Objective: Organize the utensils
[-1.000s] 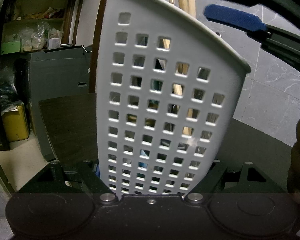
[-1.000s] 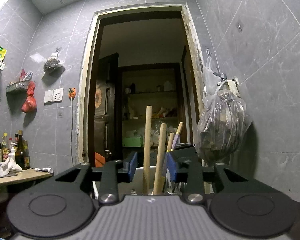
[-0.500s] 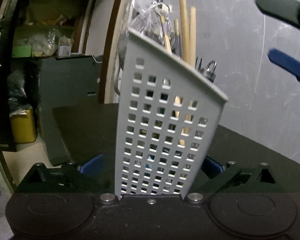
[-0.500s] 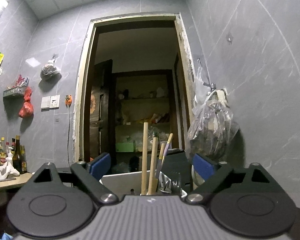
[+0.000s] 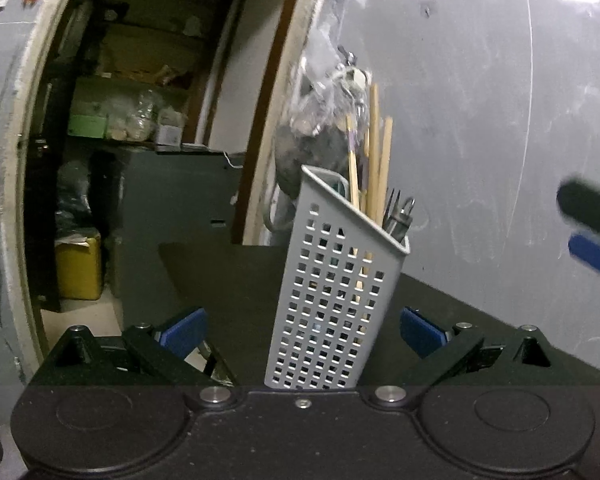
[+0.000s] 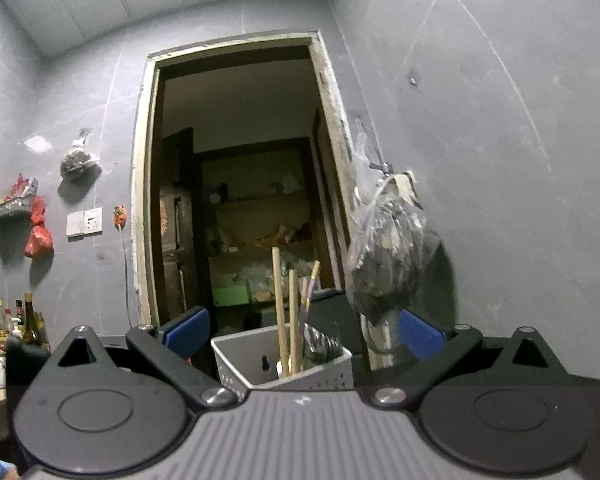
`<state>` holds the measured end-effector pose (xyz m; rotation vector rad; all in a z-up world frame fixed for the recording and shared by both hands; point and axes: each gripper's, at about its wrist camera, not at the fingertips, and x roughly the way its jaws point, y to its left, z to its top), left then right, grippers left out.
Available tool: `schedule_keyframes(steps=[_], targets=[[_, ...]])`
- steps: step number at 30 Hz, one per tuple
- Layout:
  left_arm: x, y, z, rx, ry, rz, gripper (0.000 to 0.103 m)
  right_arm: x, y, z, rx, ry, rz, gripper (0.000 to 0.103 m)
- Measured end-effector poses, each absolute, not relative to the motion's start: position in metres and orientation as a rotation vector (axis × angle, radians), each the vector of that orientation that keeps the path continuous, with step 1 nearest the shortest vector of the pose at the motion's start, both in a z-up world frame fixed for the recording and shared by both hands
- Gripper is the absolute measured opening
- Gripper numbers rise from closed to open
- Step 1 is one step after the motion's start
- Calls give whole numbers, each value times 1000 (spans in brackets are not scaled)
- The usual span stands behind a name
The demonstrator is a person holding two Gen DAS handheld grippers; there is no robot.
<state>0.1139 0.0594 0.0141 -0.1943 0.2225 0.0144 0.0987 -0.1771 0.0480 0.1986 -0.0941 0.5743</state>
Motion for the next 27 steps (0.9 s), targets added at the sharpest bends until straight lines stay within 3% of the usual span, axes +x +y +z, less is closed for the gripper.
schedule_keyframes(steps=[16,27], targets=[[17,43,20,-134,147,95,102,40,-214,15,249,-3,527,103],[-7,28,17,-80,157,103,102,18,-222,1,169,113,473,103]])
